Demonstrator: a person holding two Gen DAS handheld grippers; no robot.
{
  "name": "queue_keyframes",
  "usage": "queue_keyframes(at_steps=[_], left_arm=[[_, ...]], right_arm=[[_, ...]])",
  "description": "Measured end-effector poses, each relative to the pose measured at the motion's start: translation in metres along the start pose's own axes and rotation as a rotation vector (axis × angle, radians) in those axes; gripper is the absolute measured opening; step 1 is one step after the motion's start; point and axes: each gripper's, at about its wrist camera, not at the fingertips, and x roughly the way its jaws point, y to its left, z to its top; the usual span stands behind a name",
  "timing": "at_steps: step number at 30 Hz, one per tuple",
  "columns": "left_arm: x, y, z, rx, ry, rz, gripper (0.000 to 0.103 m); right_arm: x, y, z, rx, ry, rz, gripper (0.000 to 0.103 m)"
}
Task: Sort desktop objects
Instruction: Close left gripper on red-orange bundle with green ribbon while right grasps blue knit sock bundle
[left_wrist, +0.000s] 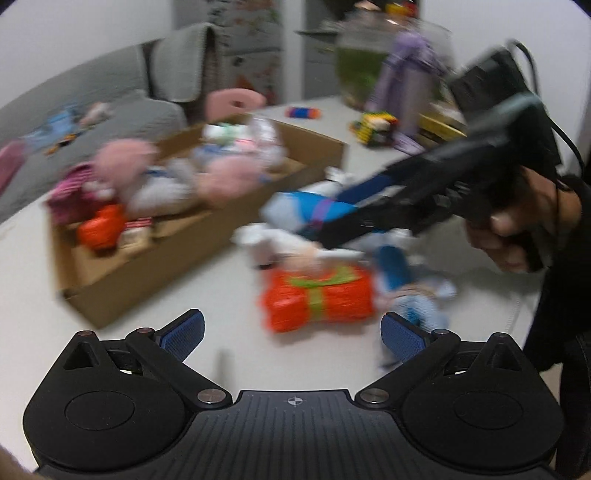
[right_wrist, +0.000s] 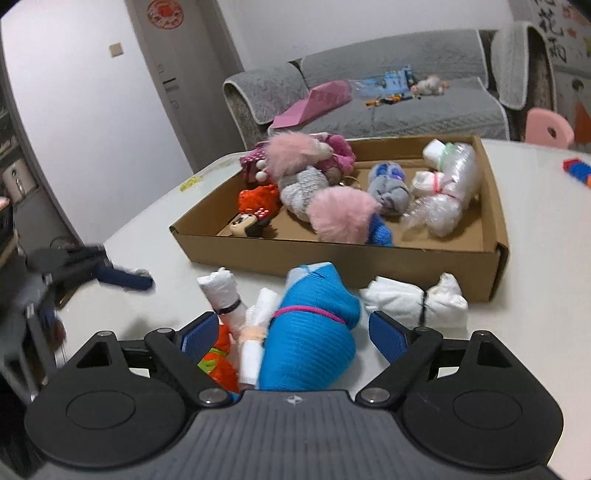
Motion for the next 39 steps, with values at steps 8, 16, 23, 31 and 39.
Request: queue_keyframes(at_steps=[8, 16, 23, 31, 39], left_arm=[[0.017, -0.021, 0.01, 0.013, 0.011, -0.055, 0.102], [0.044, -0.01, 0.013, -0.045, 0.07, 0.008, 0.102], [0.039, -0.004, 0.007, -0.055, 0.054, 0.021, 0.098], [0.029, -0.006, 0.005, -0.041, 0.04, -0.002, 0.076], [-0.005, -0.022, -0.001, 0.059, -0.018, -0.056, 0.073]], right_arm=[[0.001, -0.007, -0.004, -0.02, 0.027, -0.043, 0.09], [0.007, -0.001, -0.002, -0.046, 0.035, -0.034, 0.093], [0.011, 0.004, -0.001, -0.04, 0.042, -0.02, 0.091], [0.01, 0.003, 0.001, -0.008, 0.044, 0.003, 0.06], [-0.005, 0.012, 0.003, -0.035, 0.04, 0.039, 0.046]])
